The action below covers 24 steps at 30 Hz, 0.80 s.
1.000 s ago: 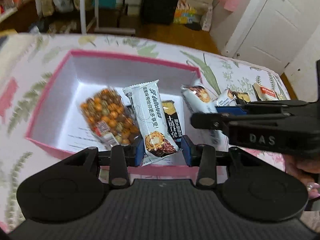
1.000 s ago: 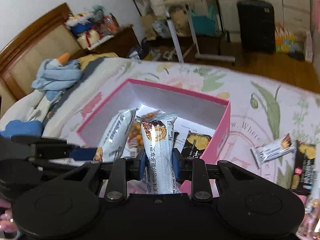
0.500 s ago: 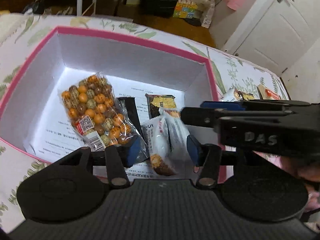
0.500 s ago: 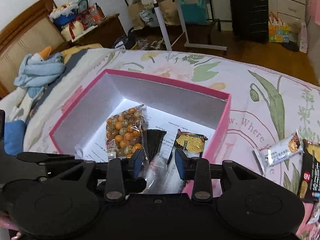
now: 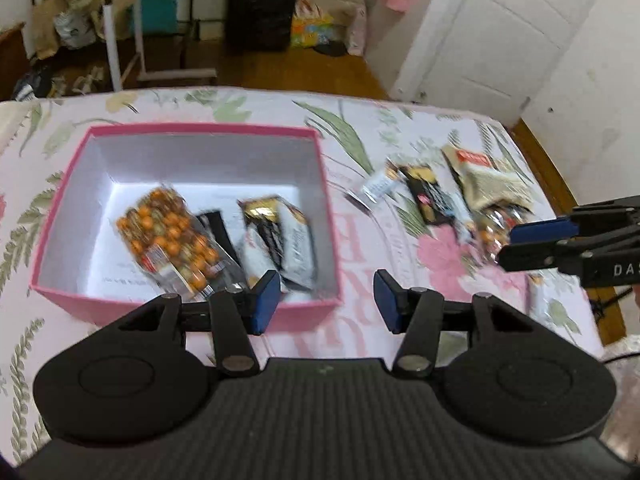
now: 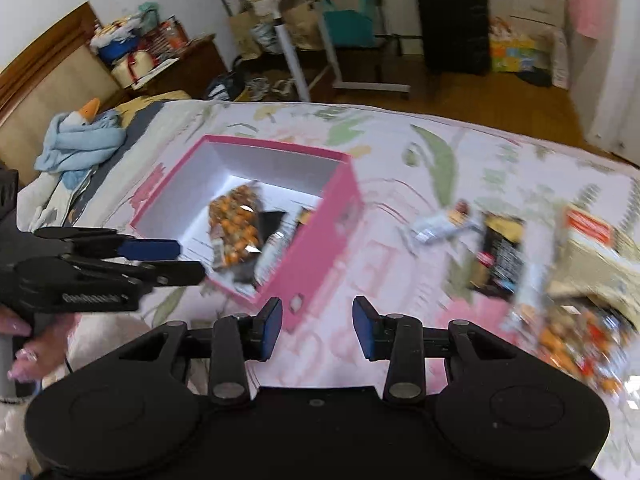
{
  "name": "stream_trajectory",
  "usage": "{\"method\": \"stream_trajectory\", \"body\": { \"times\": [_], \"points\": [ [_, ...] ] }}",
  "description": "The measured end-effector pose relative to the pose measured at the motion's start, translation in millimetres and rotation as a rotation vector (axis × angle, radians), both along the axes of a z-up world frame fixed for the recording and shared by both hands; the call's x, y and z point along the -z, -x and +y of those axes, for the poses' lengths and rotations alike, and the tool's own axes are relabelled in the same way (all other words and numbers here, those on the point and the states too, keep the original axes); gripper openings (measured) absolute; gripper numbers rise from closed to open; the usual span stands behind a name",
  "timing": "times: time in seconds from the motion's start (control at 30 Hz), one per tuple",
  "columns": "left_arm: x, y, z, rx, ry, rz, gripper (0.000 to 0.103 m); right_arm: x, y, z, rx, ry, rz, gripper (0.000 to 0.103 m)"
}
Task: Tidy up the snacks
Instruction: 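Grasp a white bar with the left gripper while the right gripper grasps another white bar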
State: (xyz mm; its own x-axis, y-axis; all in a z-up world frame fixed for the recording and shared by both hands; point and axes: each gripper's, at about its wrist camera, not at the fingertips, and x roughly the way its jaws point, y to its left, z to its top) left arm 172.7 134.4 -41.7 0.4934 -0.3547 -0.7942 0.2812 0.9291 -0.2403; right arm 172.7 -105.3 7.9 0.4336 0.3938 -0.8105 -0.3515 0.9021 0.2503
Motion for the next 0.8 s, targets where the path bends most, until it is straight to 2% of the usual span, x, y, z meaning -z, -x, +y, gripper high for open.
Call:
{"method": "stream_trajectory", "body": {
  "times": [0.17,0.3,0.57,0.67,0.8],
  "points": [
    [-8.5,13.8,-21.4,0.056,-0.009,0.02,0.054,-5.7,30.4,-50.1,0.045,0.042,-0.005,0.047],
    [-9.4,21.3,-45.5,0.098,-0.031,0.004,0.055,2.1,46.5,-95.1,0.118,0.053,0.023,0.048],
    [0.3,16.6,-100.3,0.209,-0.102,-0.026,0.056,52.1,51.3,-169.1,0.29,0.073,0.171,0.049],
    [6.9,8.1,-117.7,0.23,-0.121,-0.04,0.056,72.5,45.3,-191.1,0.346,0.062,0.233,0.059],
    [25.1,-6.8,-133.4,0.225,-0.163,-0.091,0.056,99.4,37.4,-218.7,0.434,0.041,0.292,0.059]
  ]
}}
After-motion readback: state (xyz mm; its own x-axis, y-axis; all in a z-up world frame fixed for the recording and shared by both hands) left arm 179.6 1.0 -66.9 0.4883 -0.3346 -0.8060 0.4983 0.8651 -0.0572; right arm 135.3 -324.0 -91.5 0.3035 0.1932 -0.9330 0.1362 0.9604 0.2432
